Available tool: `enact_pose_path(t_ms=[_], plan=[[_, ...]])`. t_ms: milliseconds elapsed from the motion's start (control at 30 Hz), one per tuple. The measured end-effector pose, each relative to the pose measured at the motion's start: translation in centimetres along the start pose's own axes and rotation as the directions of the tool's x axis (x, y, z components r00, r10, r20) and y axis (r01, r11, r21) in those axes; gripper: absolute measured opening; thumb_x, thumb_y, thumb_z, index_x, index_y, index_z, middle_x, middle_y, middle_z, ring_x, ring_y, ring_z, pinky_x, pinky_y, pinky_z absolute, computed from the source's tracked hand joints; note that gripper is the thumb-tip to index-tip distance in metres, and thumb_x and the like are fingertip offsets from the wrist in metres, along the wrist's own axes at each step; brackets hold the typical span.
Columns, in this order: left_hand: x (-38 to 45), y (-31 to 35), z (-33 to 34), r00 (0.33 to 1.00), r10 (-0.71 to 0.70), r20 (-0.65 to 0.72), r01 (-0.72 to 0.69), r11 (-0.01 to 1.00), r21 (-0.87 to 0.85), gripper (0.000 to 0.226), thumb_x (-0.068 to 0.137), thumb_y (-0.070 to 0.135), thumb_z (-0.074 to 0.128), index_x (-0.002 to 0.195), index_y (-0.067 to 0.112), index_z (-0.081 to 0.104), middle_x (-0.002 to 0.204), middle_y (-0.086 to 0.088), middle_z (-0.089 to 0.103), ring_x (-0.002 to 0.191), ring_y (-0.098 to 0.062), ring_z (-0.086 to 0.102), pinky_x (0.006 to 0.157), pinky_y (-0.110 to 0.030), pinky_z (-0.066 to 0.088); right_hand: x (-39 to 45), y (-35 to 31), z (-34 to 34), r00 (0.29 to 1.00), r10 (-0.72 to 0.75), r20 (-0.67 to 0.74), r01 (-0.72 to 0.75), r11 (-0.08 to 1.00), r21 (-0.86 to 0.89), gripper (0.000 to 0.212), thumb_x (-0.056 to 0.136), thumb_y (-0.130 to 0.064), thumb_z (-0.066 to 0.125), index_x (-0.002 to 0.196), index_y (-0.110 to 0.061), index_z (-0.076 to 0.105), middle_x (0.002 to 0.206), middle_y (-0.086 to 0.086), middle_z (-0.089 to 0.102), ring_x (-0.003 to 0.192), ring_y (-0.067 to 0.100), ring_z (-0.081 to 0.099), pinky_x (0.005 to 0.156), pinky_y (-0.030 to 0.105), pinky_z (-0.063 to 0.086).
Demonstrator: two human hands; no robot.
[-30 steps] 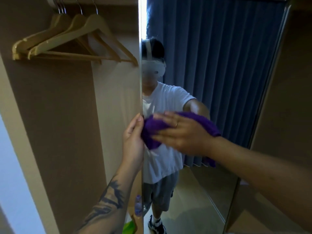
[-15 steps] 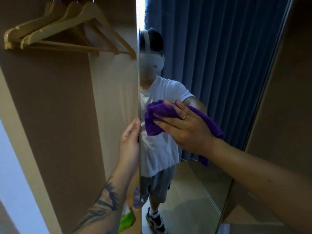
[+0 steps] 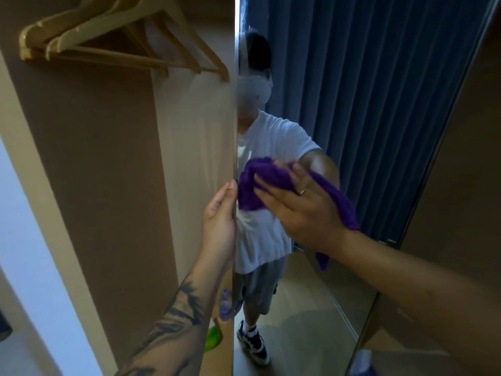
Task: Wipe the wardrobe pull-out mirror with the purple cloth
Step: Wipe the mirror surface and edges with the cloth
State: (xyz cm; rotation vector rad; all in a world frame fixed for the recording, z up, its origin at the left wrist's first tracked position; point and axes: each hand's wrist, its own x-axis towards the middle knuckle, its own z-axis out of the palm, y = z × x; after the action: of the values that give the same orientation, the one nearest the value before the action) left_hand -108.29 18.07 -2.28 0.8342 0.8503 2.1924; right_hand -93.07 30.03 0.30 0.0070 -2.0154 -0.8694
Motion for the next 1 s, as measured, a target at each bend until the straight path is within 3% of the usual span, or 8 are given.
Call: enact_pose_path(t_ms=[167,233,367,433,533,767,900,1000], plan=[[-0.2,0.3,0.2,0.997,-0.043,-0.07,0.045,0.999,0.031,0.035,0.096,0.035,0.068,0.126,0.017,0.073,0.123,-0.01,0.077,0.115,-0.025,0.073,0.105,-0.042,0.054,-2.4,-1.5,-0.2,0.902,-0.403,0.154,0.395,0.915,0.077,0.044,0.099,-0.013,0.067,0.142,-0.015,0.062,0.149,0.007,0.059,0.149,0.038,0.038,0.123,0.054,0.032],[-0.1,0.3,0.3,0.999,-0.024,-0.047,0.024,1.0,0.004,0.027,0.097,0.031,0.067,0.117,0.017,0.077,0.115,-0.012,0.079,0.103,-0.022,0.076,0.095,-0.037,0.058,-1.1,-0.2,-0.1,0.936,-0.34,0.093,0.334,0.94,0.075,0.04,0.103,-0.013,0.064,0.142,-0.014,0.061,0.15,0.009,0.058,0.15,0.039,0.038,0.123,0.056,0.03],[0.0,-0.2,0.1,1.0,0.012,-0.007,-0.012,0.999,0.038,0.021,0.104,0.028,0.063,0.109,0.02,0.082,0.11,-0.012,0.08,0.097,-0.017,0.077,0.081,-0.025,0.06,-0.9,-1.0,0.1,0.998,0.058,-0.001,-0.058,0.996,0.064,0.055,0.101,-0.012,0.065,0.152,-0.01,0.047,0.161,0.011,0.041,0.153,0.043,0.03,0.127,0.058,0.017],[-0.1,-0.4,-0.2,1.0,0.007,-0.022,-0.006,0.998,0.066,0.021,0.096,0.038,0.071,0.109,0.026,0.082,0.109,-0.008,0.08,0.098,-0.018,0.077,0.086,-0.031,0.061,-3.0,-3.1,0.5,0.997,-0.079,0.026,0.076,0.993,0.091,0.049,0.096,-0.009,0.072,0.142,-0.011,0.058,0.149,0.01,0.058,0.15,0.043,0.035,0.126,0.057,0.023],[0.0,-0.3,-0.3,0.999,-0.017,-0.05,0.02,0.998,0.062,0.061,0.08,0.055,0.079,0.129,0.019,0.073,0.13,-0.009,0.074,0.126,-0.027,0.068,0.114,-0.048,0.049,-3.7,-2.4,-0.5,0.898,-0.409,0.162,0.393,0.911,0.123,0.04,0.094,-0.012,0.074,0.133,-0.017,0.069,0.139,0.004,0.067,0.147,0.036,0.039,0.125,0.052,0.028],[0.5,-0.9,-0.6,0.997,0.045,-0.061,-0.04,0.996,0.083,0.078,0.074,0.061,0.085,0.135,0.015,0.07,0.138,-0.009,0.07,0.137,-0.027,0.059,0.123,-0.051,0.037,-1.7,1.2,-2.1,0.999,-0.024,0.048,0.023,0.999,0.022,0.043,0.1,-0.005,0.061,0.144,-0.008,0.058,0.153,0.011,0.051,0.144,0.048,0.04,0.122,0.06,0.025],[0.0,-0.6,-0.2,0.998,0.042,-0.054,-0.035,0.993,0.112,0.079,0.078,0.057,0.077,0.14,0.011,0.065,0.14,-0.011,0.069,0.137,-0.029,0.059,0.123,-0.053,0.037,-5.3,-0.4,-2.6,0.915,-0.341,0.214,0.313,0.937,0.154,0.038,0.094,-0.006,0.065,0.132,-0.011,0.069,0.138,0.009,0.066,0.136,0.042,0.051,0.112,0.058,0.042],[-0.1,-0.6,-0.2,0.997,0.04,-0.066,-0.032,0.991,0.13,0.063,0.084,0.053,0.075,0.135,0.016,0.07,0.134,-0.007,0.072,0.131,-0.024,0.064,0.12,-0.048,0.042,-4.8,3.3,-2.9,0.878,-0.417,0.233,0.387,0.907,0.163,0.043,0.098,-0.009,0.062,0.141,-0.012,0.061,0.149,0.009,0.058,0.146,0.039,0.041,0.121,0.057,0.033]])
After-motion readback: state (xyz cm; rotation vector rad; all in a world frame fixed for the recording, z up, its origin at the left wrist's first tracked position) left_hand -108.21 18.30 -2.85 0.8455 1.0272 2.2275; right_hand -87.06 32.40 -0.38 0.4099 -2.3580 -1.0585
